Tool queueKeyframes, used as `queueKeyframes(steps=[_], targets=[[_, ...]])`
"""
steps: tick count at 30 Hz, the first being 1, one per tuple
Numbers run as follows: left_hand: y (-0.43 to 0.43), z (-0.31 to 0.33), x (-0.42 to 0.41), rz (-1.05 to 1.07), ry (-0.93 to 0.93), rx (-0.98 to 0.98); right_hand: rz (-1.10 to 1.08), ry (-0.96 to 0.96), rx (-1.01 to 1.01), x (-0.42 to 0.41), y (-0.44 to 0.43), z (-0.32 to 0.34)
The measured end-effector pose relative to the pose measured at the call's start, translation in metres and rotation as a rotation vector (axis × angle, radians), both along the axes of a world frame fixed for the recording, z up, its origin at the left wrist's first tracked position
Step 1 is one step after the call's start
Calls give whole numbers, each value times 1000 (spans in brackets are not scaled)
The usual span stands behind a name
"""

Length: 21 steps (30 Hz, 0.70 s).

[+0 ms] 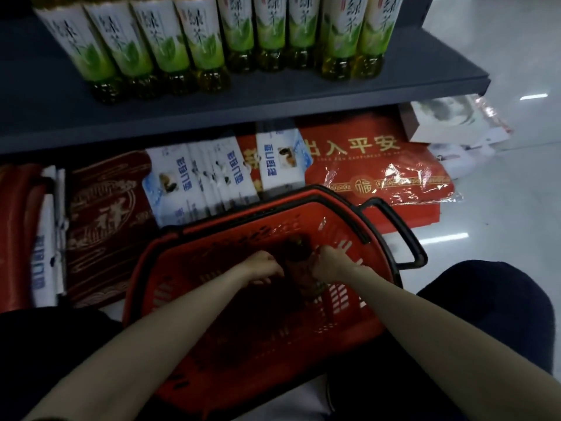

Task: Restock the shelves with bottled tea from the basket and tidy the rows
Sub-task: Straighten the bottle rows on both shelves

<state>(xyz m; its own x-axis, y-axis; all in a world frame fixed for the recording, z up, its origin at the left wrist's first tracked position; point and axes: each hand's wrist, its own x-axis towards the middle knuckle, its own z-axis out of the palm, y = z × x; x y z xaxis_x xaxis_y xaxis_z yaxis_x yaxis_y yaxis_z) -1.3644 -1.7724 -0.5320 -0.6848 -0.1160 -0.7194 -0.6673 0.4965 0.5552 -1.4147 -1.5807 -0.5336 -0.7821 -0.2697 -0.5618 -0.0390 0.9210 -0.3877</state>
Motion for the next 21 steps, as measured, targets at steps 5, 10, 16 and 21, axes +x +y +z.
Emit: queueKeyframes(steps=[5, 10, 16, 21], targets=[[3, -67, -20, 96, 67, 52, -11, -137, -47, -1, -6, -43], [27, -87, -25, 85, 133, 172, -178, -129, -115, 2, 7, -75], [44, -109, -20, 100, 314, 191, -277, -169, -55, 1, 6, -66], [45, -99, -18, 167, 322, 267, -278, -158, -52, 0, 5, -73]])
